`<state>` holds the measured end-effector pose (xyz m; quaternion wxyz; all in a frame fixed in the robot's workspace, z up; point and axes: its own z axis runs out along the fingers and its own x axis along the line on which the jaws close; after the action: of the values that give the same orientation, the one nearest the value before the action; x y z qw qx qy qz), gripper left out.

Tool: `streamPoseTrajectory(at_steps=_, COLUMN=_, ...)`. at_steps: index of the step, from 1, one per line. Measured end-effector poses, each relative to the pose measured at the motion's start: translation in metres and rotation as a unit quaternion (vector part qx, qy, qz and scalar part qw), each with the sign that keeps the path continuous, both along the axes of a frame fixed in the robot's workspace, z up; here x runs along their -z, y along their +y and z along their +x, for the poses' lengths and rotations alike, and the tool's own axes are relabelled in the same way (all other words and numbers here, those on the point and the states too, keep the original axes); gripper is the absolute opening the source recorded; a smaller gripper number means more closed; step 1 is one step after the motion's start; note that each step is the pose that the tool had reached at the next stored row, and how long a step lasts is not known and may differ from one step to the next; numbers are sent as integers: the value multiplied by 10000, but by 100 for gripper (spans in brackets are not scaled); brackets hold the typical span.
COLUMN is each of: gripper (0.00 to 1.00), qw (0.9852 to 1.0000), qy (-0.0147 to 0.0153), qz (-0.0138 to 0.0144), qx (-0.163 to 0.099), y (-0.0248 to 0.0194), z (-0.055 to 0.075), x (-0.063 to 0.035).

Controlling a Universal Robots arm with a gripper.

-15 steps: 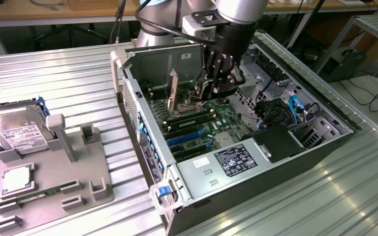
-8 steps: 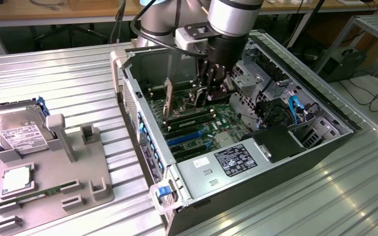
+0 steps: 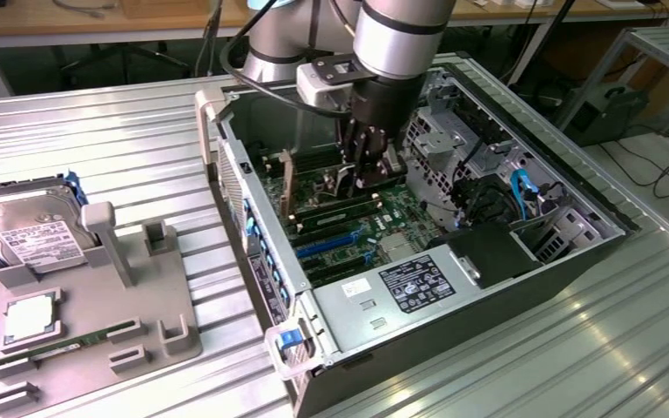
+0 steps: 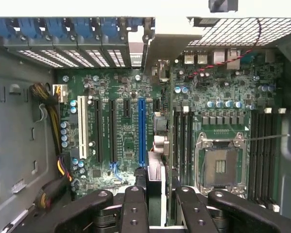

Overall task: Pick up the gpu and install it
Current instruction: 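Insert the gpu into the slot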

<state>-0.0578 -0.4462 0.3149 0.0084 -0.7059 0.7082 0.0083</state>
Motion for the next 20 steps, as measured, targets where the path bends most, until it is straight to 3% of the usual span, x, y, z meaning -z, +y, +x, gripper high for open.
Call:
streamPoseTrajectory(at_steps=4, gripper=27, qw=10000, qy=3, qz=1, qx=1, y=-42, z=-9, x=98)
streamPoseTrajectory(at_steps=10, gripper=27, qw=10000, qy=22, qz=1, qx=0, y=-42, z=-56, x=199)
streamPoseTrajectory(at_steps=15, gripper=27, qw=9999, qy=104, qz=0, qx=1, y=-49, z=-60, x=268)
streamPoseTrajectory(at_steps=16, gripper=27, qw=10000, qy=90, qz=1, qx=0, y=-69, z=-59, x=276)
streamPoseTrajectory(at_steps=19, gripper=27, qw=10000, qy=11, qz=0, qx=-6, y=-99, z=-59, x=283)
streamPoseTrajectory(at_steps=20, gripper=27, qw=10000, qy=2, qz=2, qx=-7, y=-101, z=-59, x=294)
